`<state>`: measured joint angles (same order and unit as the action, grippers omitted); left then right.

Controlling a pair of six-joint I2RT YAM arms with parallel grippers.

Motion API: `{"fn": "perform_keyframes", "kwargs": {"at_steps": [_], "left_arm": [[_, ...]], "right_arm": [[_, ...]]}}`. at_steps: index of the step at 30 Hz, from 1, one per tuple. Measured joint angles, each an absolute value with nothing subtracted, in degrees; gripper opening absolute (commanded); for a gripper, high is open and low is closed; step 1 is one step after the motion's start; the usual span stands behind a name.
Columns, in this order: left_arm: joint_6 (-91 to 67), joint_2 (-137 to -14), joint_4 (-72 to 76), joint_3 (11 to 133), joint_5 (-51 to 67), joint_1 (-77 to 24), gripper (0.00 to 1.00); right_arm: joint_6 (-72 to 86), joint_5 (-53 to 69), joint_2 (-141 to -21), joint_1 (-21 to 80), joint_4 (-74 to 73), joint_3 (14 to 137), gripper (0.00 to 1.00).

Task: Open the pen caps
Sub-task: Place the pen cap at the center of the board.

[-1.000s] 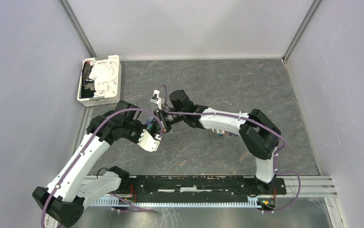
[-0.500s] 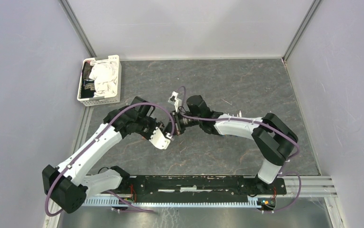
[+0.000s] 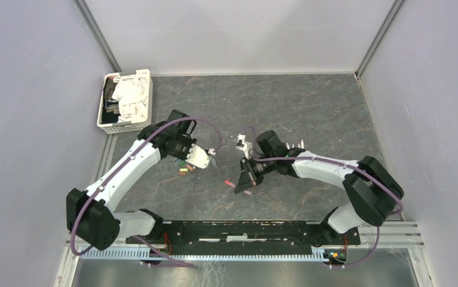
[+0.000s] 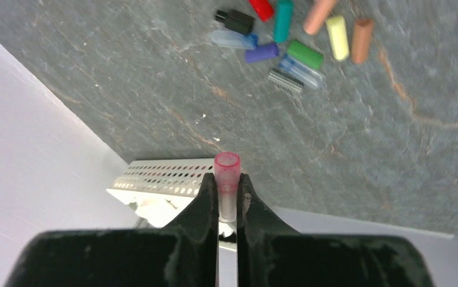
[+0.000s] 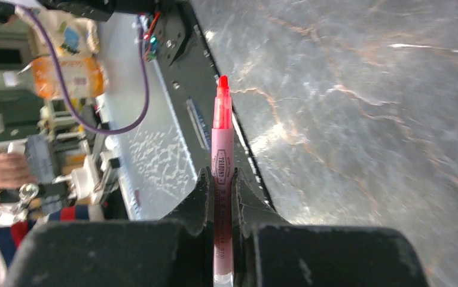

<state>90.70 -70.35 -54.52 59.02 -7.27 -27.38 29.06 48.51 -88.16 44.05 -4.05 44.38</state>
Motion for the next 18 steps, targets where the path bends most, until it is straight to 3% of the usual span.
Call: {"fn": "perform_keyframes", "kwargs": {"at_steps": [5, 14, 18], "left_arm": [[79.42, -77.73, -54.04, 66.37, -0.73, -27.38, 0.02], [59.05, -93.10, -50.00, 68.97, 7.88, -27.46, 0.03], [52.69, -98.39, -48.03, 70.06, 9.43, -27.46, 0.11]], "right_arm": [[26.44, 40.47, -78.76, 37.85, -6.94, 42.44, 0.00], [25.19, 16.01, -63.20, 32.23, -8.05, 34.22, 0.00], [25.71, 11.16, -62.85, 31.53, -7.57, 31.83, 0.00]]}}
